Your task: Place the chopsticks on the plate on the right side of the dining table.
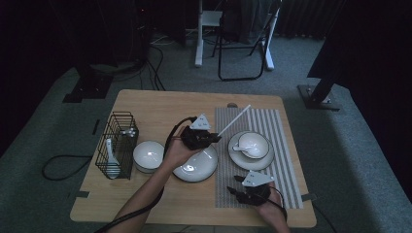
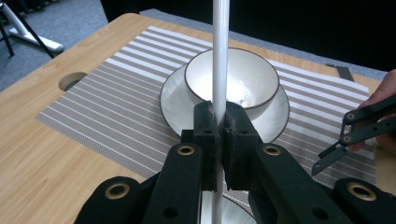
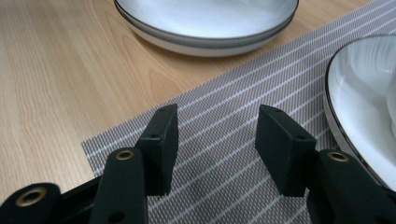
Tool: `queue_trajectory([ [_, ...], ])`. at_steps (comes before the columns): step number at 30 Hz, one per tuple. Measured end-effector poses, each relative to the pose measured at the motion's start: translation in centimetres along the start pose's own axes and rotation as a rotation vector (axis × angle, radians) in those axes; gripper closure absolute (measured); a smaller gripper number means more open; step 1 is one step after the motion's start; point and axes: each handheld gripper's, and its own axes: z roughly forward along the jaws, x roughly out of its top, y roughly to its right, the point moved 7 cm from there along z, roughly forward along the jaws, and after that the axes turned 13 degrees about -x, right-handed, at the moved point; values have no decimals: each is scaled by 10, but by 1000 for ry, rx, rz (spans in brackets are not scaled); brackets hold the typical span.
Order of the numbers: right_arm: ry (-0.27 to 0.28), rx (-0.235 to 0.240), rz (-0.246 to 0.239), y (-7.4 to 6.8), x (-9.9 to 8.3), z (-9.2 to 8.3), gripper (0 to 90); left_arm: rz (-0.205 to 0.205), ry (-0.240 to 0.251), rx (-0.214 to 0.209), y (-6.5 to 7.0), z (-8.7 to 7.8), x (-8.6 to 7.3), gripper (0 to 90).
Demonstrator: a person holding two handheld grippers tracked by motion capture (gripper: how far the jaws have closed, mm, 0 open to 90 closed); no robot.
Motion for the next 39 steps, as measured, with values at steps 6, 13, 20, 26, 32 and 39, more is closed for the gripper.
queue_trajectory([
  [6,-10,6,17,3,-6,0,481,2,-26,9,-6,4,5,859],
  [13,-23,3,12,5,-10,0,479,-2,-44,22,-14,11,10,859],
  [20,-18,-14,32,11,-14,-2,478,-2,-39,14,-16,23,12,859],
  [26,-27,-8,33,10,-17,1,478,6,-74,16,-19,36,5,859],
  [32,-33,-8,34,9,-19,3,478,-3,-92,27,-25,43,-3,859],
  [39,-35,-17,36,8,-21,3,477,-13,-106,41,-31,49,-12,859],
])
